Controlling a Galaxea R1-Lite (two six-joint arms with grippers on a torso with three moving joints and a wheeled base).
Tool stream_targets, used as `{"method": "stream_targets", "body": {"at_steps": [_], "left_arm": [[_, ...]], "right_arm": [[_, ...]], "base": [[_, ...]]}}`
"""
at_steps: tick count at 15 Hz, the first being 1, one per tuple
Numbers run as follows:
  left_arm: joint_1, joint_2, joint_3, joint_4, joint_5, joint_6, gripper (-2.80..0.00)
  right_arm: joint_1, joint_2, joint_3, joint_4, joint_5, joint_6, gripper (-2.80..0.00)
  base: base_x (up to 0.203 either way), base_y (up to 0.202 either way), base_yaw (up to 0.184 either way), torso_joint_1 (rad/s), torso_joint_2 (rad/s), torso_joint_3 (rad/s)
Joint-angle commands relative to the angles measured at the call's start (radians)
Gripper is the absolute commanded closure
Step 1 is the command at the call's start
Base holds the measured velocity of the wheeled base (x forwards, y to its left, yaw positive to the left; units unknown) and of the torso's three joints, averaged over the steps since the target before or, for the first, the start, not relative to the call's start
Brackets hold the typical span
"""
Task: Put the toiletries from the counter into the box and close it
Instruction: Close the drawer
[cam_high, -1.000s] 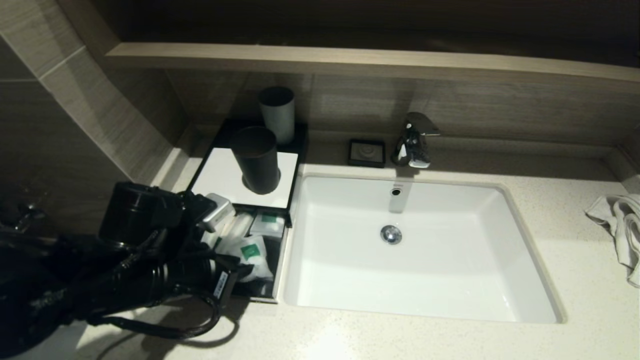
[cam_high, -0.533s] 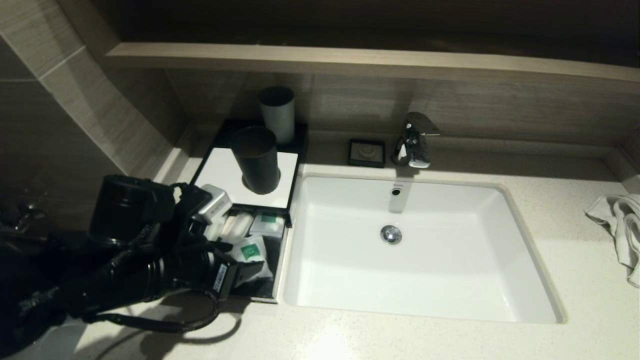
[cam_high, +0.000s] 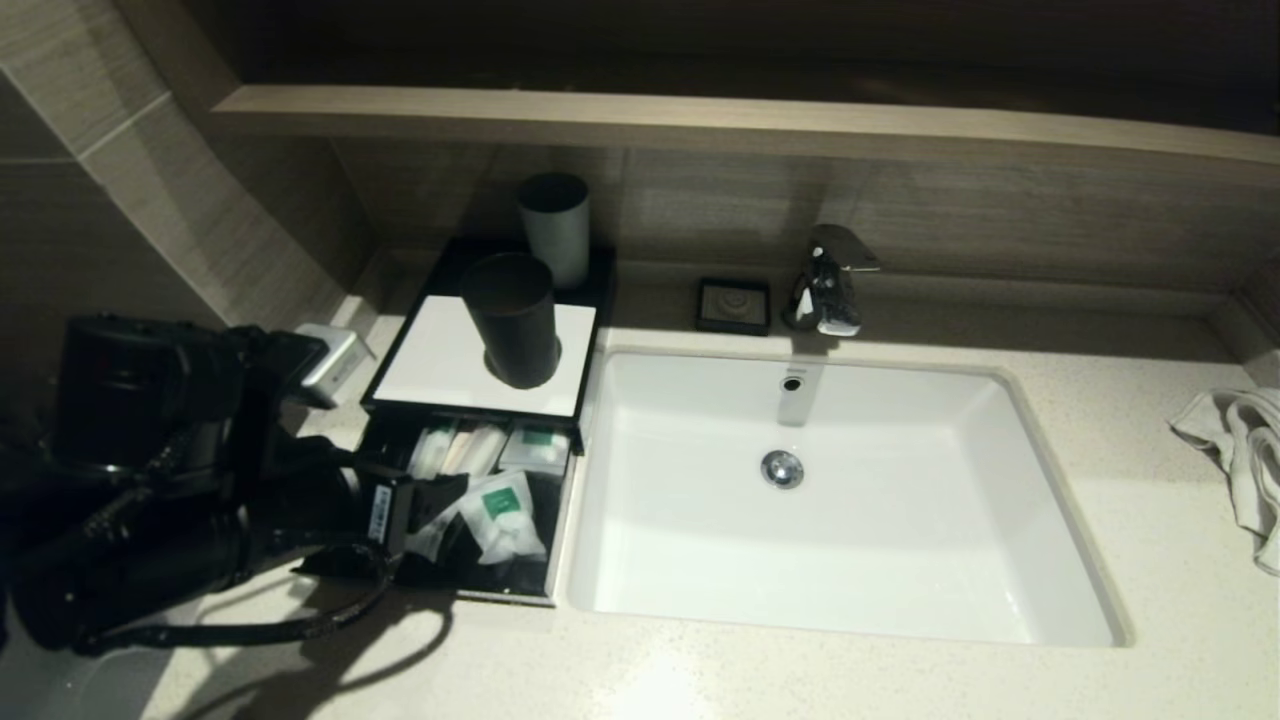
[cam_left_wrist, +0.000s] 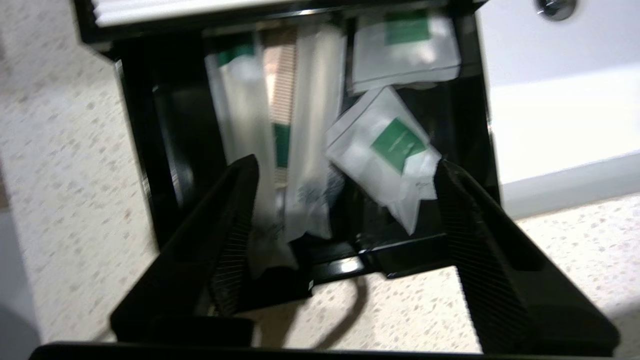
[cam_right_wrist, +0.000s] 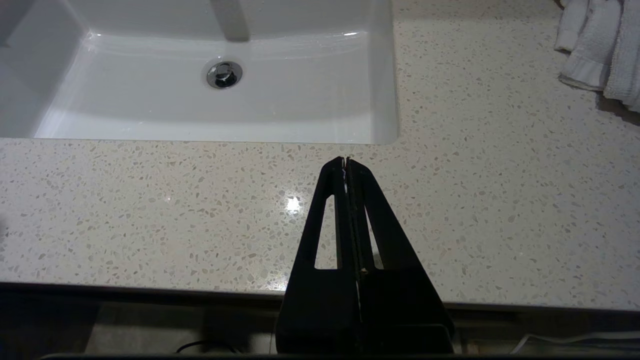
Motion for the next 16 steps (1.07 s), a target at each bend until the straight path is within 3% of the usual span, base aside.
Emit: {"method": "stream_targets", "body": {"at_steps": [1,4,9,16], "left_arm": [[0.019,-0.045,0.005,0.055,0.015,-0.015,0.00],[0.025,-0.095,0.009,0.153,0.015,-0.075,0.00],[0.024,-0.147,0.060,0.216,0.043,-0.086,0.00],[0.025,-0.178,0.181,0.217,0.047,-0.144,0.00]], "right_arm": [[0.000,0.002,0.000,0.000,0.000,-0.001,0.00],[0.000,0.002,0.000,0.000,0.000,0.000,0.00],[0.000,0.001,0.000,0.000,0.000,0.001,0.00],[0.000,0.000,0.000,0.000,0.000,0.000,0.00]], "base": [[0.000,0.000,0.000,0.000,0.00,0.000],[0.000,0.000,0.000,0.000,0.00,0.000],[0.000,0.000,0.000,0.000,0.00,0.000],[0.000,0.000,0.000,0.000,0.00,0.000]]}}
